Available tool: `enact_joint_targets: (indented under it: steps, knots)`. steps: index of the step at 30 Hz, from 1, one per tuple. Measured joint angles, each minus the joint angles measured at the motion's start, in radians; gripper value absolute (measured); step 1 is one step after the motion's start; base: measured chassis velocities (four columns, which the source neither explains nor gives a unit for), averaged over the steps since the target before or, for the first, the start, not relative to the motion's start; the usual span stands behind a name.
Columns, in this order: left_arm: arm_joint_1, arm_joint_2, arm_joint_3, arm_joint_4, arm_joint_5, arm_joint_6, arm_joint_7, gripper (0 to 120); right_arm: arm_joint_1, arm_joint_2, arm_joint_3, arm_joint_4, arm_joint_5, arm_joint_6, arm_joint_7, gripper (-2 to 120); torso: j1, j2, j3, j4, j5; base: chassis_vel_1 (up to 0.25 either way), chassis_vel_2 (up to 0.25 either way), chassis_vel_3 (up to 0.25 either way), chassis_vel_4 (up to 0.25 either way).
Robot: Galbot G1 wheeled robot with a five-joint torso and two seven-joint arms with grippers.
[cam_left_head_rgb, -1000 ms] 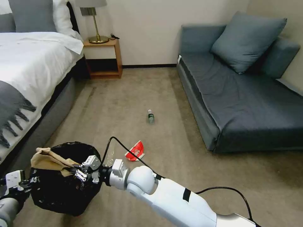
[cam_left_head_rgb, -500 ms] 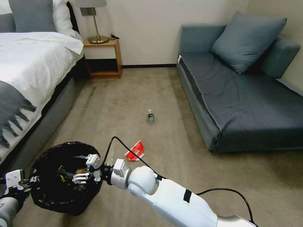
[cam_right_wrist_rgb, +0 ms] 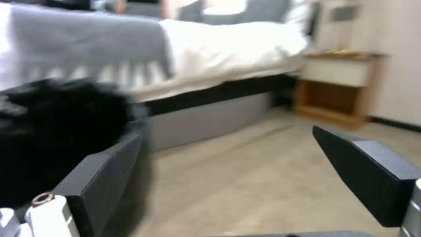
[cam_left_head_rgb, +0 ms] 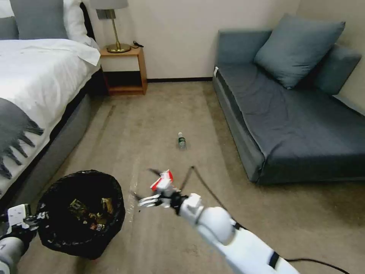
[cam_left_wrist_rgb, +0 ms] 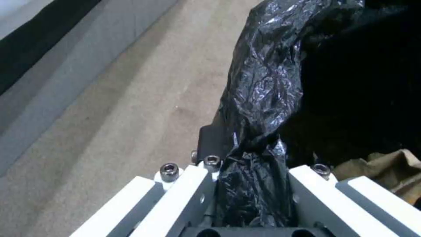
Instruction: Pick up the trash bin, then pick up the garbage on the floor and place it into the trash bin.
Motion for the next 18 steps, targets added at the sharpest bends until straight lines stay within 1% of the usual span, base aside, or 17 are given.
enact_joint_targets:
  steps: [1,2,4,5,7,11,12,15,18]
  knots:
    - [0.000,0.000,0.001,-0.002,-0.001,0.000,0.000,3,-0.030,-0.007,0.040,0.016,0.002,0.010,0.000,100,0.000,0.000,0.000,0.0002,0.0000,0.000,0.000,0.000,0.000]
    - [0.000,0.000,0.001,-0.002,-0.001,0.000,0.000,3,-0.030,-0.007,0.040,0.016,0.002,0.010,0.000,100,0.000,0.000,0.000,0.0002,0.0000,0.000,0.000,0.000,0.000]
    - [0.000,0.000,0.001,-0.003,-0.001,0.000,0.000,3,-0.096,-0.019,0.117,0.049,0.010,0.027,-0.003,100,0.000,0.000,0.000,0.0002,0.0000,0.000,0.000,0.000,0.000]
    - [0.001,0.000,0.001,-0.004,-0.002,0.000,0.000,3,-0.160,-0.026,0.178,0.072,0.009,0.051,-0.014,100,0.000,0.000,0.000,0.0001,-0.0001,0.000,0.000,0.000,0.000]
    - [0.002,0.000,0.000,-0.006,-0.003,0.000,0.000,3,-0.185,-0.026,0.200,0.078,0.006,0.061,-0.019,100,0.000,0.000,0.000,0.0001,0.0000,0.000,0.000,0.000,0.000]
    - [0.016,0.001,-0.013,-0.017,-0.005,0.000,-0.007,3,-0.338,-0.024,0.322,0.095,-0.029,0.148,-0.063,100,0.000,0.000,0.000,0.0000,0.0001,0.000,0.000,0.000,0.000]
    - [0.016,0.001,-0.013,-0.017,-0.005,0.000,-0.007,3,-0.338,-0.024,0.322,0.095,-0.029,0.148,-0.063,100,0.000,0.000,0.000,0.0000,0.0001,0.000,0.000,0.000,0.000]
    - [0.022,0.001,-0.018,-0.017,-0.005,0.000,-0.008,3,-0.403,-0.023,0.363,0.086,-0.045,0.195,-0.090,100,0.000,0.000,0.000,0.0000,-0.0001,0.000,0.000,0.000,0.000]
    - [0.022,0.000,-0.020,-0.017,-0.006,0.000,-0.009,3,-0.417,-0.018,0.372,0.082,-0.054,0.211,-0.108,100,0.000,0.000,0.000,0.0001,-0.0002,0.000,0.000,0.000,0.000]
